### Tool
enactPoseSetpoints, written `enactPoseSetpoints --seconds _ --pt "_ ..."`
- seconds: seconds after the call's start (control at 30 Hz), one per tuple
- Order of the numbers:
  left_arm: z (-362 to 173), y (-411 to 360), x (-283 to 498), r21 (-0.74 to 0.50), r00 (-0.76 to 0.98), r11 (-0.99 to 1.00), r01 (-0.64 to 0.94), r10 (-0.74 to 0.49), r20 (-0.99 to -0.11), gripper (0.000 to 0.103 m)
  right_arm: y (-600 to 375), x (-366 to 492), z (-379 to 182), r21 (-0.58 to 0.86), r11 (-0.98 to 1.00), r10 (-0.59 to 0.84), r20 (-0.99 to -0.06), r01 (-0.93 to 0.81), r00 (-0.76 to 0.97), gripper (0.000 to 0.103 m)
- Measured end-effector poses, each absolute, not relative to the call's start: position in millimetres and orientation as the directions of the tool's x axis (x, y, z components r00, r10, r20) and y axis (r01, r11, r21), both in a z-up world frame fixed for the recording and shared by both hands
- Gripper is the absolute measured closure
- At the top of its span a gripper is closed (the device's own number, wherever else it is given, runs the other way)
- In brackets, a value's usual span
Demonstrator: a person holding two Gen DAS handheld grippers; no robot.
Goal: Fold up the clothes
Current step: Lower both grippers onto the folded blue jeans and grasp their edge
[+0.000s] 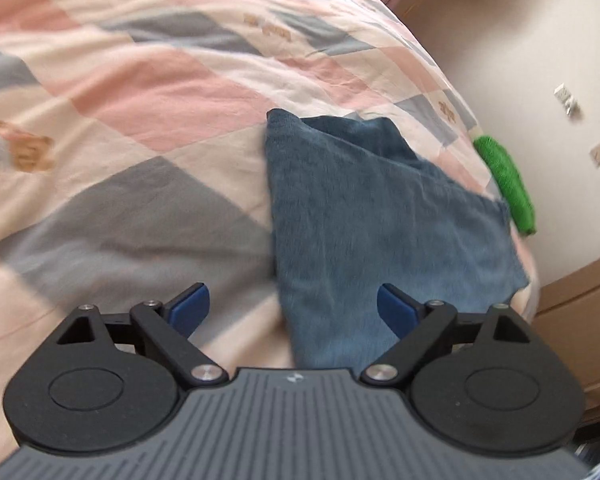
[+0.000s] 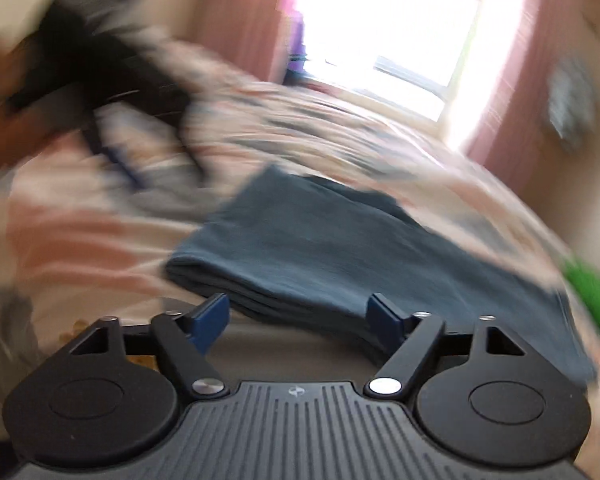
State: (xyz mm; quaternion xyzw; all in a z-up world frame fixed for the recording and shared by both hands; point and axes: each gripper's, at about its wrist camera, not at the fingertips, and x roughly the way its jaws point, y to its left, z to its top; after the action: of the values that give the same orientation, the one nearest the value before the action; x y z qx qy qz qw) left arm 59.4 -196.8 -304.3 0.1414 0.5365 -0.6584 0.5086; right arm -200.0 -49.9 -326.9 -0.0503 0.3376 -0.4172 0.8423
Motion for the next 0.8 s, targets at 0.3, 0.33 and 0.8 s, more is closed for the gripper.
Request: enactPoseSetpoints --seconds 0.3,0.33,0.8 --pt "-333 -261 58 -0.691 -0.576 0.079 0.719 -0.489 -0.655 0.032 -52 -157 -368 -0.530 0.695 -0.717 -0.569 0.487 0.403 0.043" --pt "-335 -267 56 -0.697 -0.584 0.083 0.712 -0.480 -0.654 0.042 -50 -156 -370 -0.544 0.688 -0.724 -0.562 0.480 0.401 0.042" --pt "-310 -272 74 -0.754 -0.608 0.162 0.637 -0.496 -0.620 0.090 -39 -112 -407 -0.756 0.513 -0.851 -0.388 0.407 0.354 0.038"
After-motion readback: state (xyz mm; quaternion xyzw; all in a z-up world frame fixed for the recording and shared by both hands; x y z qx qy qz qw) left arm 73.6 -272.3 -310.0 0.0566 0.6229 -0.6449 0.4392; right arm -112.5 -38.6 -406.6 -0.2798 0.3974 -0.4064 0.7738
